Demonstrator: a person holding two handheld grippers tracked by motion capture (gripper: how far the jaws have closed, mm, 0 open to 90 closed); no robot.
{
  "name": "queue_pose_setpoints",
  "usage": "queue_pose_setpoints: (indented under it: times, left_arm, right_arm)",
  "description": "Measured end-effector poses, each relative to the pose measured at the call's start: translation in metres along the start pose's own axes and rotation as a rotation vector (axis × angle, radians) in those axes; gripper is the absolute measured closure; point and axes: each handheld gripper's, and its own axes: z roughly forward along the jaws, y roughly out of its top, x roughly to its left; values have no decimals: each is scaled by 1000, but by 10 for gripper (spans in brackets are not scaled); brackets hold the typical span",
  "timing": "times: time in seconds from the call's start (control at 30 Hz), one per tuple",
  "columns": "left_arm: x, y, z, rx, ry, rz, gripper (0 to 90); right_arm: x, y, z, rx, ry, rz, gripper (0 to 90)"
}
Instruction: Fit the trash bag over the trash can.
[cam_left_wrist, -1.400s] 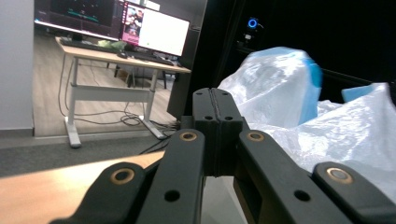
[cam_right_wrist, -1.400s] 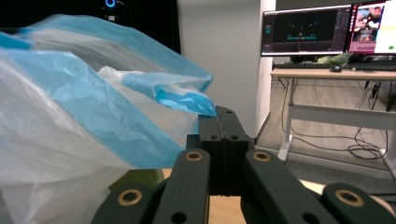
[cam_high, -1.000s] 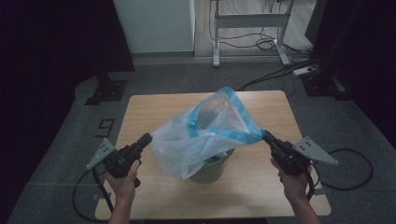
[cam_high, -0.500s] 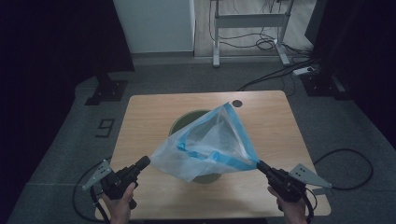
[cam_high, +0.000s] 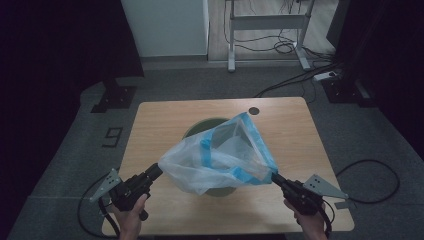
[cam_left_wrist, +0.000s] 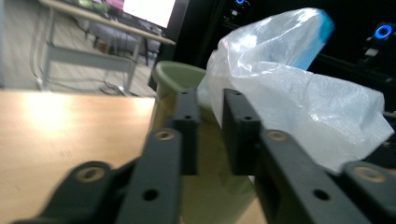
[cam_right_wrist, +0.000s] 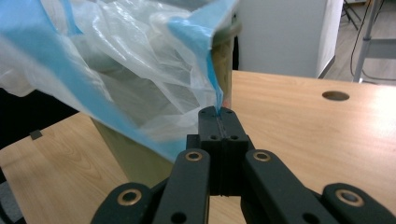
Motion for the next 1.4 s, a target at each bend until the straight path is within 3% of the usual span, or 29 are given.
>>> queue_pose_setpoints:
  times: [0.33, 0.47, 0.53, 0.67, 0.77, 0.87, 0.93, 1.03, 1.1, 1.13, 1.2, 1.4]
  left_arm:
    - [-13, 40, 2, 0, 30, 111, 522]
    - [-17, 54, 8, 16, 5, 127, 472]
    - [-18, 60, 13, 35, -37, 116, 457]
    - [-23, 69, 30, 82, -73, 149, 423]
    - [-27, 75, 46, 149, -112, 165, 389]
    - [-33, 79, 61, 208, -99, 215, 396]
    - [-37, 79, 71, 258, -74, 245, 462]
    - [-43, 75, 81, 320, -20, 290, 637]
    - [-42, 72, 84, 333, -12, 274, 750]
    - [-41, 71, 84, 327, -10, 257, 829]
    - [-37, 70, 81, 294, -8, 228, 887]
    - [-22, 66, 61, 131, -6, 132, 896]
  right_arm:
    - [1, 12, -2, -9, -18, -33, 894]
    - [-1, 15, -3, -15, -25, -32, 894]
    - [-2, 17, -4, -18, -26, -33, 894]
    - [-1, 20, -4, -25, -27, -34, 894]
    - [-1, 22, -4, -28, -24, -36, 894]
    - [0, 24, -3, -30, -22, -39, 894]
    - [1, 25, -4, -33, -22, -44, 894]
    - [1, 26, -4, -36, -22, -43, 894]
    - [1, 25, -4, -35, -23, -44, 894]
    - [1, 25, -5, -35, -25, -43, 894]
    - [0, 25, -6, -36, -29, -40, 894]
    - [-4, 23, -8, -38, -48, -34, 894]
